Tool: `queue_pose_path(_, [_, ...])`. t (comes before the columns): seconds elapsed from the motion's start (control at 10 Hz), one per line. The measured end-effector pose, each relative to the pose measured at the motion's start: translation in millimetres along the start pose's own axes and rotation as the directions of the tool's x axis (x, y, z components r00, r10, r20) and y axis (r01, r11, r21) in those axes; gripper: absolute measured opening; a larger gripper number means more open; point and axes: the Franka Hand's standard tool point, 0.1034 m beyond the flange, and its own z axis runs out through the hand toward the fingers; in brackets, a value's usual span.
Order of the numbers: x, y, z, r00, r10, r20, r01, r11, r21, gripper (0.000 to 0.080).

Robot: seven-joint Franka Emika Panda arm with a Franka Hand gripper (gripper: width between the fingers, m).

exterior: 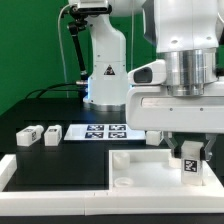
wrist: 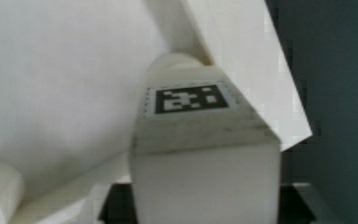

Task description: Assemble square table

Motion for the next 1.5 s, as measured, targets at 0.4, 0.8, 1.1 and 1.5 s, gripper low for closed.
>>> queue_pose_path(0.4, [-1.7, 8.9, 1.1, 0.779, 0.625, 0.043, -0.624, 0.781, -0.042, 0.0294])
queue_pose_path(0.8, [-6.4, 8.5, 1.4, 0.358, 0.931, 0.071, -0.931, 0.361, -0.045, 0.0294])
queue_pose_path(1.1, [-8.1, 6.5, 0.9, 0.209, 0.975, 0.076, -0.975, 0.213, -0.057, 0.0294])
queue_pose_path(1.5, [-19.1, 2.4, 7.7, 0.629, 0.772, 0.087, -0.769, 0.635, -0.076, 0.0609])
